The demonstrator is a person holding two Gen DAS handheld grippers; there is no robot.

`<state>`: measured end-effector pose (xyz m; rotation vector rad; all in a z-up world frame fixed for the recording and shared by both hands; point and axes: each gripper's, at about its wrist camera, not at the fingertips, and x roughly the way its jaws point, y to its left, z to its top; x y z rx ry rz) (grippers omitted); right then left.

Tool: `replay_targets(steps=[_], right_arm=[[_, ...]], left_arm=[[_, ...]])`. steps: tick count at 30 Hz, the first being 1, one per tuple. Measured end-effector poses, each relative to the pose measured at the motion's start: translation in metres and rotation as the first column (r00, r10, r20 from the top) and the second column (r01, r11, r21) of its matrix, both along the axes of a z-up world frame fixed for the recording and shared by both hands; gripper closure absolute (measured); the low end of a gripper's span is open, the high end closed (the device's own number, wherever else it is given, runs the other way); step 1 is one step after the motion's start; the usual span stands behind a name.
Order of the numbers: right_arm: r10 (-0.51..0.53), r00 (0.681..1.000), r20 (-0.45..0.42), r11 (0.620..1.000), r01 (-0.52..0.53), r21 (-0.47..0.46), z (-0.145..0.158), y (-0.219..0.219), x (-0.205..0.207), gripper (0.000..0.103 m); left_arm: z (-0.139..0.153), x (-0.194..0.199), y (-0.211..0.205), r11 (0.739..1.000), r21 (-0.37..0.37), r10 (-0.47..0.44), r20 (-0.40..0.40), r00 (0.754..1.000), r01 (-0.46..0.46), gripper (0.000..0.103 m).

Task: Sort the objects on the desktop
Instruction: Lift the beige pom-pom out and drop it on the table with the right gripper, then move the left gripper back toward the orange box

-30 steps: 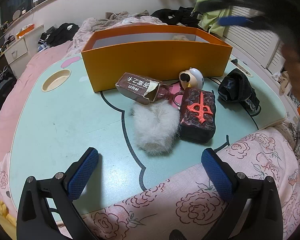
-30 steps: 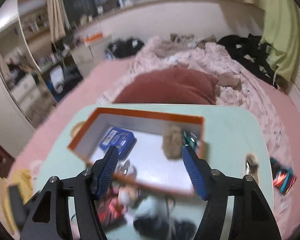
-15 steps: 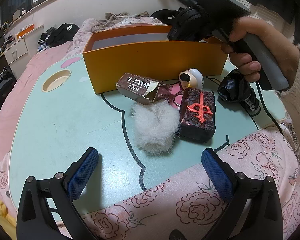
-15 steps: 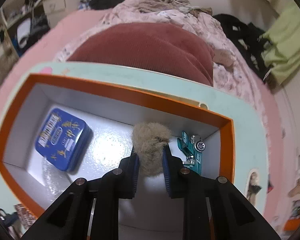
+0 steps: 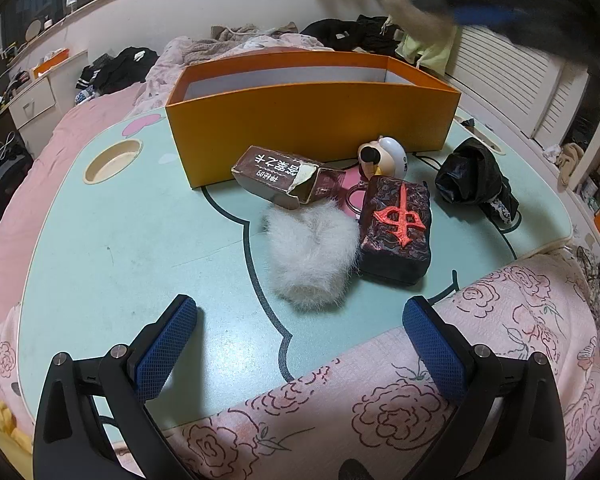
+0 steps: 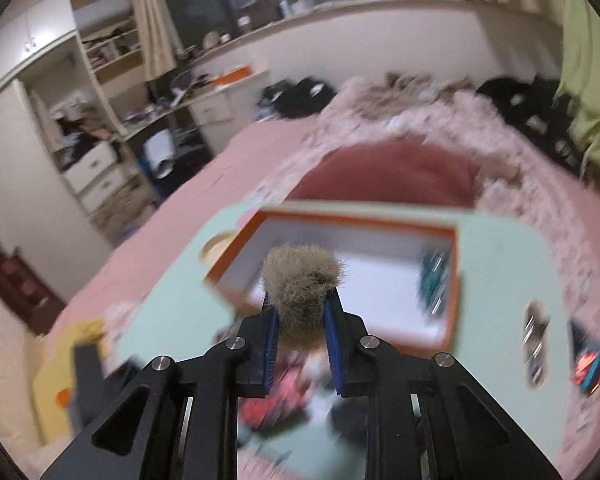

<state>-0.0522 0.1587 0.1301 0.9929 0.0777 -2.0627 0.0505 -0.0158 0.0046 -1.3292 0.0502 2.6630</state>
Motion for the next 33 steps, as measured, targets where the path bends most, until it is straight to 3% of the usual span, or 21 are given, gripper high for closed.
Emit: replay_targets(steps=[3,7,9,11,13,17,22,27,28,33], right_arm=[[0.015,0.997,0.069,1.000,-0.016,0.011,-0.023,0.010,0.009,0.082],[-0.016,0.996,0.092,0.997,0.009,0.071,-0.055,0.009,0.006,0.081],[-0.026,0.996,0.087,0.998,0.021,0.057,-0.058,0.013,0.003,0.068],[-0.067,0.997,0.045,0.997,0.066,0.028,-0.055,0.021,0.007,0.030],[-0.086,0.996,-0.017,0.996,0.086,-0.016,-0.050,0.031,0.018,0.020],[-0.097,0.987,-0.128,0.995,0.097,0.000,-0.055,0.045,0.046,0.014],[-0.190,0.953,-0.237,0.963,0.227,0.144,-0.083,0.061,0.065,0.012],[-0.197,0.963,-0.181,0.954,0.232,0.193,-0.109,0.075,0.058,0.008],[-0.190,0.969,-0.159,0.950,0.222,0.219,-0.117,0.073,0.053,0.003],[-0.169,0.965,-0.202,0.956,0.210,0.203,-0.123,0.076,0.049,0.000]], left_arm=[[0.000,0.001,0.000,1.000,0.000,0.000,0.000,1.000,0.000,0.000],[0.000,0.000,0.000,1.000,0.000,0.000,0.000,1.000,0.000,0.000],[0.000,0.000,0.000,1.000,0.000,0.000,0.000,1.000,0.000,0.000],[0.000,0.000,0.000,1.000,0.000,0.000,0.000,1.000,0.000,0.000],[0.000,0.000,0.000,1.000,0.000,0.000,0.000,1.000,0.000,0.000],[0.000,-0.001,0.000,1.000,0.000,0.000,0.000,1.000,0.000,0.000],[0.000,-0.001,0.000,1.000,0.000,0.000,0.000,1.000,0.000,0.000],[0.000,-0.001,0.000,1.000,0.000,0.000,0.000,1.000,0.000,0.000],[0.000,-0.001,0.000,1.000,0.001,0.000,0.000,1.000,0.000,0.000],[0.002,-0.001,0.000,1.000,-0.003,0.001,0.000,1.000,-0.001,0.000]])
